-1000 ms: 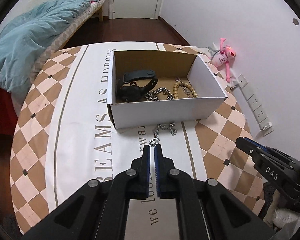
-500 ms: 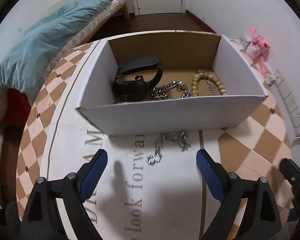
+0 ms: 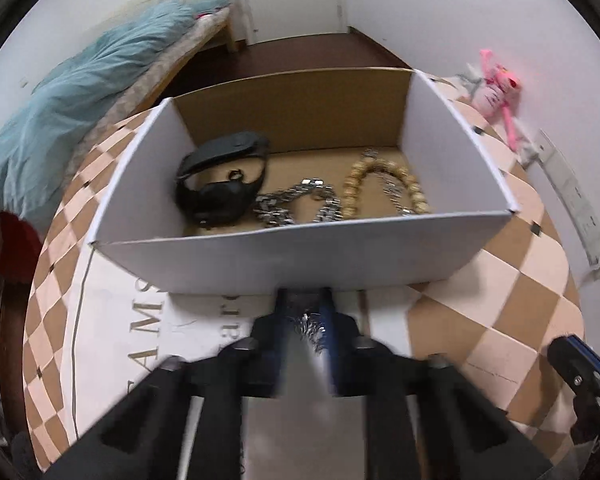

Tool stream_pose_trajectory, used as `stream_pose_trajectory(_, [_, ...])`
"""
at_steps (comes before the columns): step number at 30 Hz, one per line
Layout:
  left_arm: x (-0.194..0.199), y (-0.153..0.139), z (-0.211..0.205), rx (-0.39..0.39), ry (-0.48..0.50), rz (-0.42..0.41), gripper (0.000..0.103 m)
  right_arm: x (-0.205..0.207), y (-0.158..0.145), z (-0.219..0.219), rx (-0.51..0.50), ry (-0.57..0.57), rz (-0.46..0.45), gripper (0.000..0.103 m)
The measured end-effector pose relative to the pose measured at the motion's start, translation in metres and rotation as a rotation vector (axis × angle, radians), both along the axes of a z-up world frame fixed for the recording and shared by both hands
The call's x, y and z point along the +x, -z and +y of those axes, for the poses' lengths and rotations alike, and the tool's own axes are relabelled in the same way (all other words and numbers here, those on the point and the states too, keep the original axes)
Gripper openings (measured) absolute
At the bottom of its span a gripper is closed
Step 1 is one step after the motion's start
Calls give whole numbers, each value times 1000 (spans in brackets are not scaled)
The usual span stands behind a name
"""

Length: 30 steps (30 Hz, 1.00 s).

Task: Organize jewelry
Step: 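Grasp the silver chain on the cloth with the left tool while the right tool holds the ring, then carry the chain into the white box with the left tool while the right tool drops the ring in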

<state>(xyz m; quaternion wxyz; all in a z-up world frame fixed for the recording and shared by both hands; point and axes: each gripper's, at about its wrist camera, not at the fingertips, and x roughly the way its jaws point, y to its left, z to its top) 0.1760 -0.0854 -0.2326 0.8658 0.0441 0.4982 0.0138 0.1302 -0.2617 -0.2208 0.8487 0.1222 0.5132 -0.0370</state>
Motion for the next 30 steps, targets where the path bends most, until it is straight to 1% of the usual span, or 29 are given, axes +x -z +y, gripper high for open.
stream_pose_trajectory(3, [-5, -1, 3, -12, 10, -4, 6, 0, -1, 1, -2, -4, -4, 14])
stream_pose_trajectory(6, [-15, -5, 14, -58, 6, 4, 3, -2, -5, 3, 0, -14, -11, 14])
stream_pose_trajectory(12, [-45, -30, 44, -159, 16, 0, 3, -6, -22, 9, 15, -51, -35, 14])
stream_pose_trajectory(15, [-57, -43, 60, -194, 10, -3, 3, -7, -32, 13, 30, -72, -51, 14])
stream_pose_trajectory(19, [-66, -67, 77, -227, 15, -23, 3, -7, -50, 21, 69, -105, -66, 14])
stream_pose_trajectory(22, [-64, -90, 85, -251, 26, -52, 3, -2, -71, 32, 91, -145, -88, 14])
stream_pose_trajectory(27, [-48, -134, 95, -314, 64, -104, 3, 18, -111, 48, 146, -206, -133, 14])
stream_pose_trajectory(30, [-32, -156, 97, -327, 94, -131, 3, 38, -133, 60, 159, -254, -151, 14])
